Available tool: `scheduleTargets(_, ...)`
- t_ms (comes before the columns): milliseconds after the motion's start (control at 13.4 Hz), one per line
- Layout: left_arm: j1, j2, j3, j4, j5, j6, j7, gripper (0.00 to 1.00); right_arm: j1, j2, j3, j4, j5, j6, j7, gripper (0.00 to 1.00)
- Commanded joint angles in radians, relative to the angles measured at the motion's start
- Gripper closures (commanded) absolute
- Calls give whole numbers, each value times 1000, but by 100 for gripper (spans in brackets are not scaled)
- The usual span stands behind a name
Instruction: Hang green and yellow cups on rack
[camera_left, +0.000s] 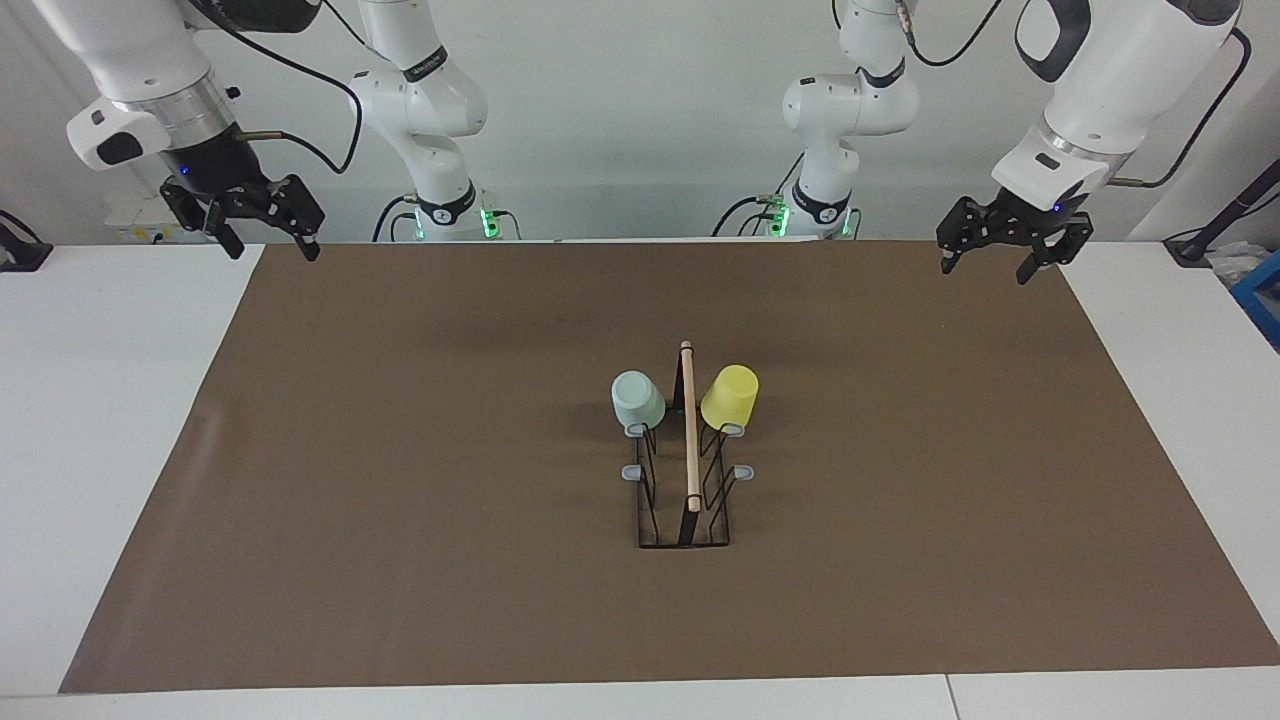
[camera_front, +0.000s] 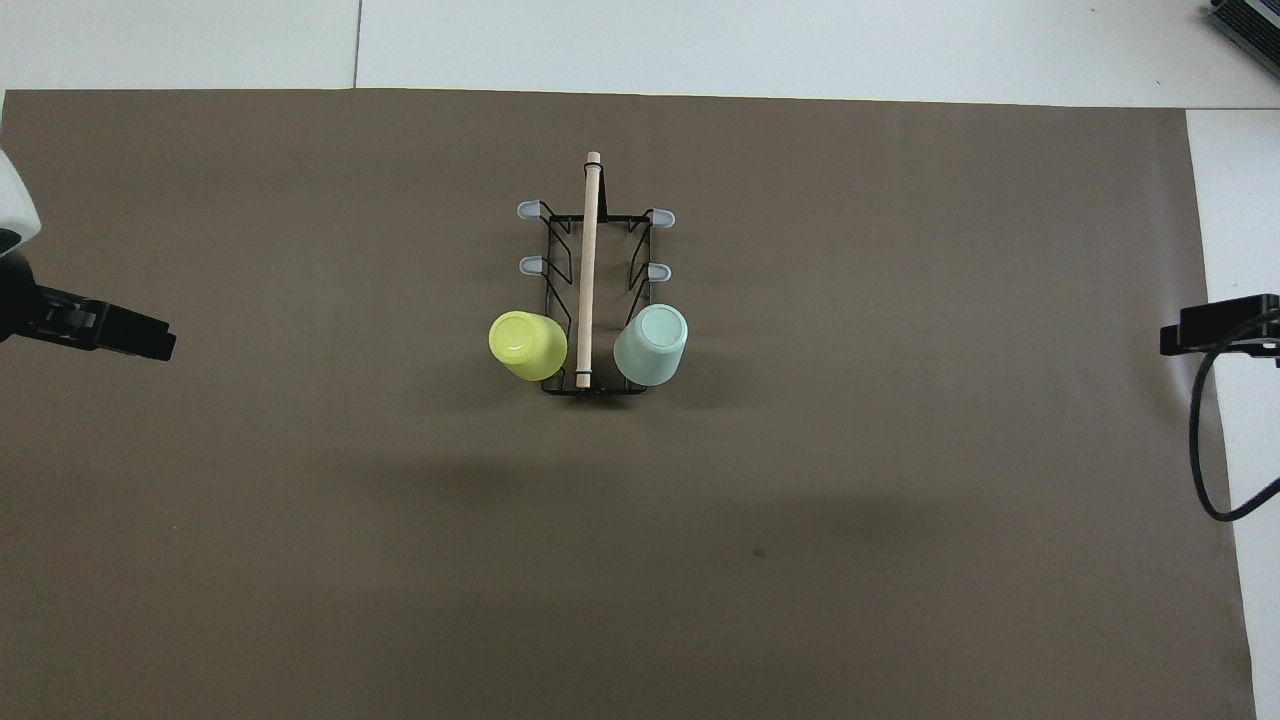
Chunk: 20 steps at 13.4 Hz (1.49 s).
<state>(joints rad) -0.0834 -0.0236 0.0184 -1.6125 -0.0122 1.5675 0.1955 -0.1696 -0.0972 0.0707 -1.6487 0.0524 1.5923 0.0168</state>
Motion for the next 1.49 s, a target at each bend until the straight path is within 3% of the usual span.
scheduleTargets(0,11,-6,-3,5,-9,2,1,0,2,0,-3,16,-3,-12,25,0)
scheduleTargets(298,10,-6,-3,5,-9,-3,2,0,64,8,-61,32,-2,-18,25,0)
scheduleTargets(1417,11,-9,-2,0,-9,-14,1,0,91,34,-83,96,-11,-55,29,0)
